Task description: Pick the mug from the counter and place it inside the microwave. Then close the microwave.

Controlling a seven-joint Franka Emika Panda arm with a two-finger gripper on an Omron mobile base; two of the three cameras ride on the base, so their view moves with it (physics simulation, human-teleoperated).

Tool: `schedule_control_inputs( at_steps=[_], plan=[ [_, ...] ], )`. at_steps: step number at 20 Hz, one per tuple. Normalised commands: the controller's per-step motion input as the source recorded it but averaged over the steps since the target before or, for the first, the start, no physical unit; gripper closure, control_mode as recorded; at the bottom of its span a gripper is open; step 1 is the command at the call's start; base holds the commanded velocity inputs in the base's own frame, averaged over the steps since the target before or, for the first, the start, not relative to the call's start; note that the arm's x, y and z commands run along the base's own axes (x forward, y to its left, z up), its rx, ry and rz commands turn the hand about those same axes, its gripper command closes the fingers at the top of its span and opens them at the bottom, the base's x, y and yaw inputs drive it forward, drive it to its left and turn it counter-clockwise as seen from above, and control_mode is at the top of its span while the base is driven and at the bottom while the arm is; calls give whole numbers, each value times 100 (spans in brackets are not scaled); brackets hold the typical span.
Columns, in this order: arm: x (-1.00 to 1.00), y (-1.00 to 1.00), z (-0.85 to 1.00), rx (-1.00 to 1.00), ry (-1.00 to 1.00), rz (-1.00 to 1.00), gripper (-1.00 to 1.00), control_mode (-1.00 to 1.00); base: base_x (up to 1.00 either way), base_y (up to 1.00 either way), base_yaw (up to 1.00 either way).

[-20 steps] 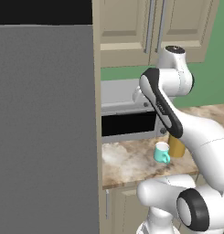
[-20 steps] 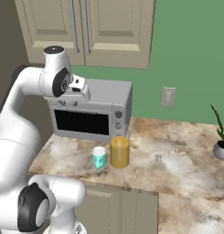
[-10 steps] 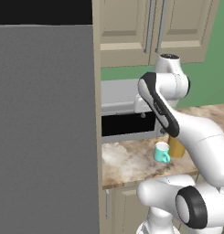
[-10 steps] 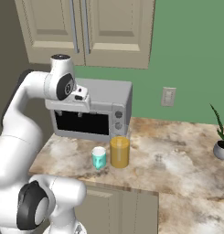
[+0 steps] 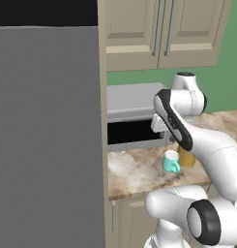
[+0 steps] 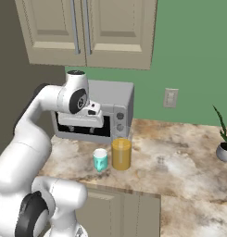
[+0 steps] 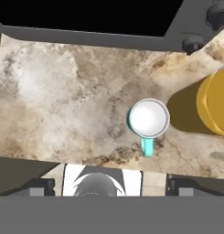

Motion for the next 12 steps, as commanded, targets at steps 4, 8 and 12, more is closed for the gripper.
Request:
schedule_control_inputs(
  at_steps=[4, 8, 12],
  plan=[
    [-34, -48, -42, 0, -4, 2, -100, -100, 0, 0, 0],
    [-6, -37, -48, -1, -1, 3, -100, -100, 0, 0, 0],
    [0, -16, -44, -4, 0, 2, -100, -100, 0, 0, 0]
  ],
)
